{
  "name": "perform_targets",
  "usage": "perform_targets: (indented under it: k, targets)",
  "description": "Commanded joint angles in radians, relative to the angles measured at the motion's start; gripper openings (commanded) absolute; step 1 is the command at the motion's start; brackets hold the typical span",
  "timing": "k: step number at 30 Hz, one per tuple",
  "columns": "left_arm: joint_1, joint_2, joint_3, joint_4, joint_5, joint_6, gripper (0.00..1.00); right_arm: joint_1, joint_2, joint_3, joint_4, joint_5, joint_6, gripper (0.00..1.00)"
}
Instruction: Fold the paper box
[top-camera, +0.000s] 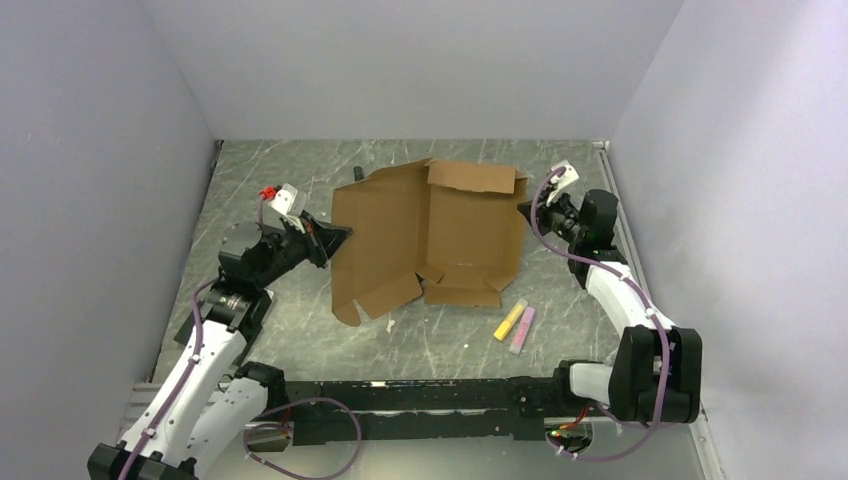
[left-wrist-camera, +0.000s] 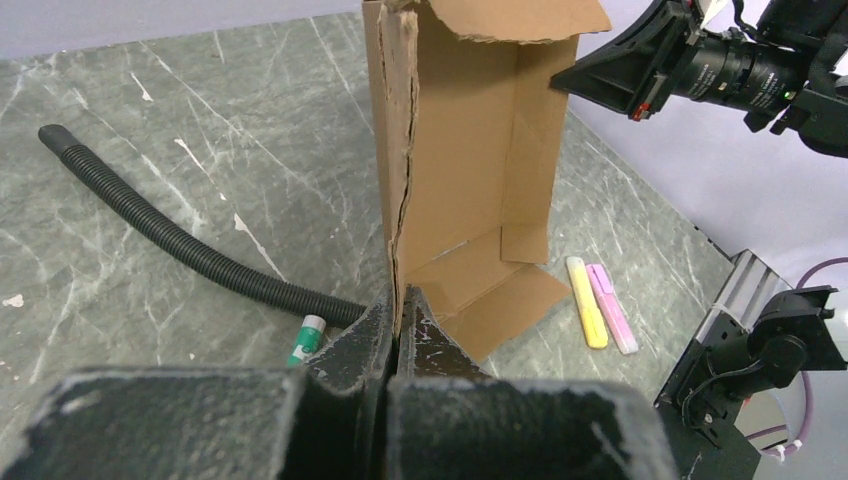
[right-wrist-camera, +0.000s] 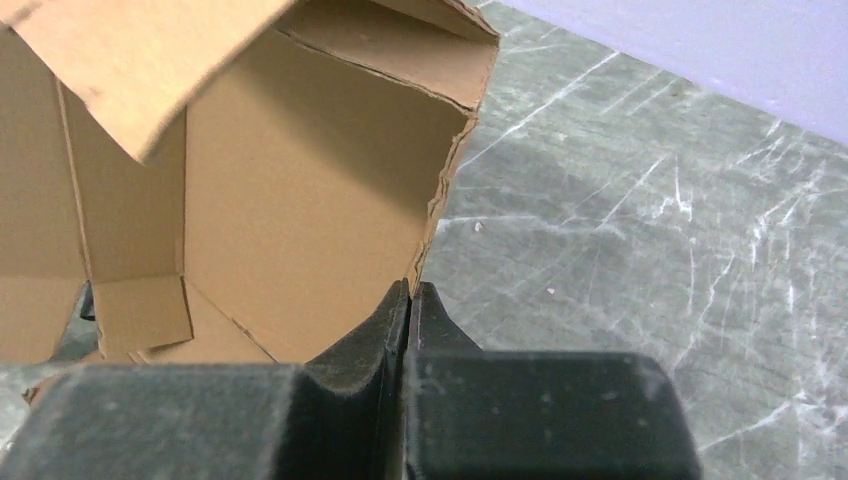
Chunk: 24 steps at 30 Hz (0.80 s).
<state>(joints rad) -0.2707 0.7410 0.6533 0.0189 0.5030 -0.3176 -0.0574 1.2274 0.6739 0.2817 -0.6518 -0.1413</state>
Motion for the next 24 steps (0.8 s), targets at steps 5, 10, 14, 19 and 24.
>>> perform_targets:
  k: [5,10,14,19,24]
  targets:
    - [-0.045,0.035,0.065,0.065,-0.011,-0.022,0.0,0.067,-0.03,0.058,-0.016,0.127,-0.124,0.0]
    - [-0.083,0.057,0.092,0.066,-0.021,0.006,0.0,0.124,-0.017,0.061,-0.021,0.155,-0.182,0.0]
    - [-0.115,0.066,0.111,0.085,-0.041,0.04,0.0,0.132,-0.018,0.059,0.025,0.186,-0.176,0.0]
    - [-0.133,0.11,0.154,0.103,-0.075,0.112,0.0,0.132,0.033,0.11,0.113,0.161,-0.111,0.0]
    - [-0.134,0.18,0.157,0.191,-0.098,0.185,0.0,0.132,0.102,0.177,0.175,0.208,-0.132,0.0]
